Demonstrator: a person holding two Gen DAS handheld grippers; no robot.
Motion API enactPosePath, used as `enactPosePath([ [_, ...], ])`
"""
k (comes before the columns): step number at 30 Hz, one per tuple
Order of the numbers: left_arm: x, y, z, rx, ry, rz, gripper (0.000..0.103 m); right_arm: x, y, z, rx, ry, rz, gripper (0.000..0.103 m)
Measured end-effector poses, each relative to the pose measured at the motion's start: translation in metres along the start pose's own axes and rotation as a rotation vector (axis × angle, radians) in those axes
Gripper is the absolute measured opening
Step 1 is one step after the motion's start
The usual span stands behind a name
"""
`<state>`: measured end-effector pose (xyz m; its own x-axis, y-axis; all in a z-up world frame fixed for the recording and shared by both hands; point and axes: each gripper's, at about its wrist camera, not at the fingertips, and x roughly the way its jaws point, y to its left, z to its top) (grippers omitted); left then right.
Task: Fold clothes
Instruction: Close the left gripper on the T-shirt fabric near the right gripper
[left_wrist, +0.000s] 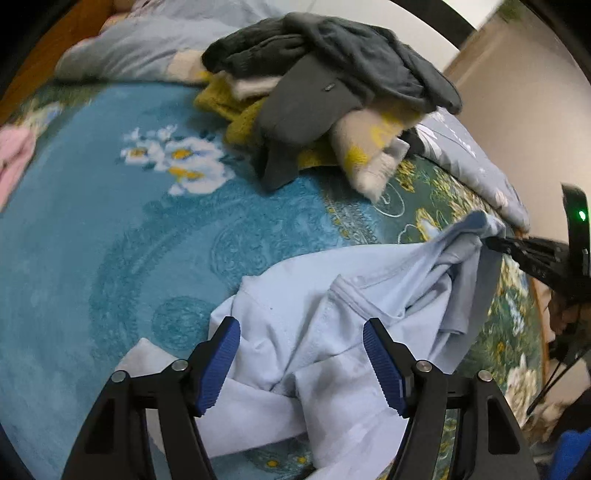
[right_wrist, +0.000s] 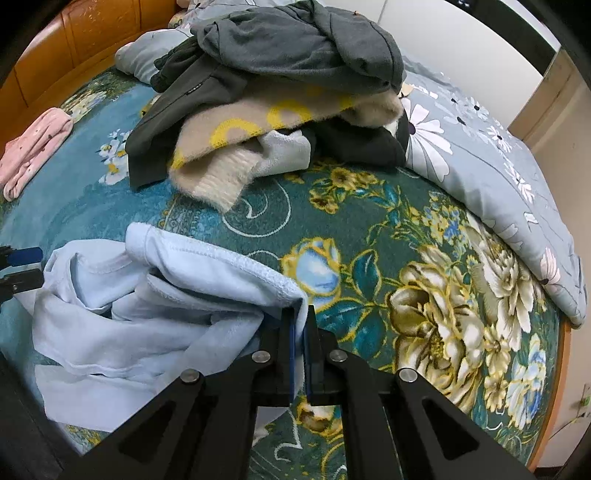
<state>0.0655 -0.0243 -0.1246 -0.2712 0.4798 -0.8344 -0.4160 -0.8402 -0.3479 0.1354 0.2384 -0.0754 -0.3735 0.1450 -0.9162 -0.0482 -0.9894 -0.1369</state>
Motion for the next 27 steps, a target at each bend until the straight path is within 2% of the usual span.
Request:
enactPosePath([
  [2, -0.004, -0.006, 0.005, 0.006, -0.027, -0.036, 0.073, 0.001, 0.001, 0.000, -0.004, 0.001, 0.002, 0.003],
  [4, -0.001, -0.002, 0.010, -0.039, -0.032, -0.083, 0.073, 0.000, 0.000, 0.000, -0.001, -0.002, 0.006, 0.003],
  [6, 0.012, 0.003, 0.010, -0.068, -0.002, -0.077, 0.073, 0.000, -0.001, 0.001, 0.002, -0.005, 0.009, 0.003],
  [9, 0.036, 0.005, 0.005, -0.065, 0.087, -0.060, 0.072, -0.001, -0.004, 0.000, 0.004, -0.006, 0.010, 0.003],
  [13, 0.054, 0.010, -0.006, -0.082, 0.148, -0.072, 0.071, 0.001, -0.009, -0.003, 0.012, 0.006, 0.007, 0.003],
  [15, 0.054, 0.014, -0.007, -0.113, 0.148, -0.098, 0.071, 0.005, -0.011, -0.003, 0.022, 0.017, 0.010, 0.003],
  [19, 0.050, 0.015, -0.006, -0.138, 0.133, -0.134, 0.059, 0.009, -0.008, -0.003, 0.019, 0.028, 0.019, 0.003],
  [23, 0.051, 0.007, -0.008, -0.110, 0.139, -0.119, 0.043, 0.009, -0.005, -0.002, 0.001, 0.025, 0.014, 0.003],
  [27, 0.043, 0.000, -0.012, -0.068, 0.118, -0.067, 0.041, 0.010, -0.008, -0.001, 0.000, 0.030, 0.009, 0.003],
])
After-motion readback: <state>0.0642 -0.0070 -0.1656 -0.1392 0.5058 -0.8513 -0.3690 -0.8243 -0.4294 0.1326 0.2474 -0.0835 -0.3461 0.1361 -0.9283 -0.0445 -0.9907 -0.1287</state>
